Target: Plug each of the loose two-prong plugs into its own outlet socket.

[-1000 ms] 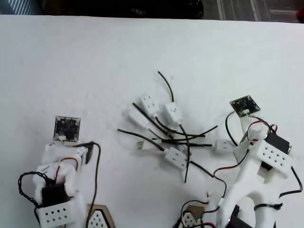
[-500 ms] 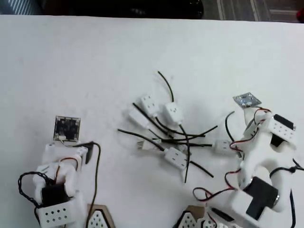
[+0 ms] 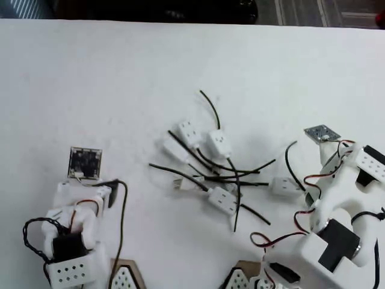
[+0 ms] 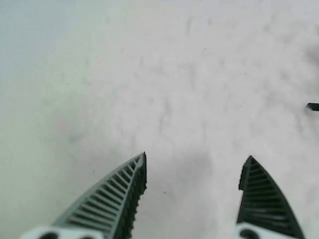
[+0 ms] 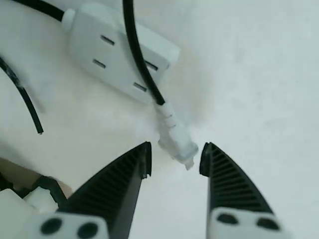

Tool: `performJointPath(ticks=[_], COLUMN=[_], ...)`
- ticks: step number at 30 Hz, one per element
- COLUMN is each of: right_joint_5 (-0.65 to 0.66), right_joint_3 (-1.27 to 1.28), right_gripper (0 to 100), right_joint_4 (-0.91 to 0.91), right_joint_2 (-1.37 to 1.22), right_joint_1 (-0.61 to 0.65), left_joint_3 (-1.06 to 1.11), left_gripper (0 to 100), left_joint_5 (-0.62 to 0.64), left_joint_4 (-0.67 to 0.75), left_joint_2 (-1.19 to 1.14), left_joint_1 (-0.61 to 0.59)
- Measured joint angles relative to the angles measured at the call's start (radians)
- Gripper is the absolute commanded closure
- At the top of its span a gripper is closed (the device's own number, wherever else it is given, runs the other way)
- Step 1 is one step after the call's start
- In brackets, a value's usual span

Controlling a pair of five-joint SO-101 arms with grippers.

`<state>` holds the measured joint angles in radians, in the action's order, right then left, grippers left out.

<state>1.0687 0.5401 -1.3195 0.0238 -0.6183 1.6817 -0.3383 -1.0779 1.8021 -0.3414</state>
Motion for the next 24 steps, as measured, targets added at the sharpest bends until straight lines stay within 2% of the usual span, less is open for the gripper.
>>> performJointPath(ticks=[5, 10, 21, 24], right_joint_5=[0.000, 0.002, 0.003, 0.003], right_joint_3=[0.000, 0.000, -0.002, -0.002], right_gripper=[84.5, 90.7, 90.6, 87.4], right_joint_4=[-0.002, 0.009, 0.009, 0.009], right_joint_2=[-0.071, -0.077, -0.077, -0.077], right_joint_1=[0.000, -0.002, -0.002, 0.011], left_joint_3=[0.000, 0.000, 0.000, 0.000], left_gripper=[71, 71, 71, 71], left_joint_5=[0.000, 0.000, 0.000, 0.000], left_joint_4=[0.000, 0.000, 0.000, 0.000], left_joint_2=[0.000, 0.000, 0.000, 0.000], left_joint_1=[0.000, 0.000, 0.000, 0.000])
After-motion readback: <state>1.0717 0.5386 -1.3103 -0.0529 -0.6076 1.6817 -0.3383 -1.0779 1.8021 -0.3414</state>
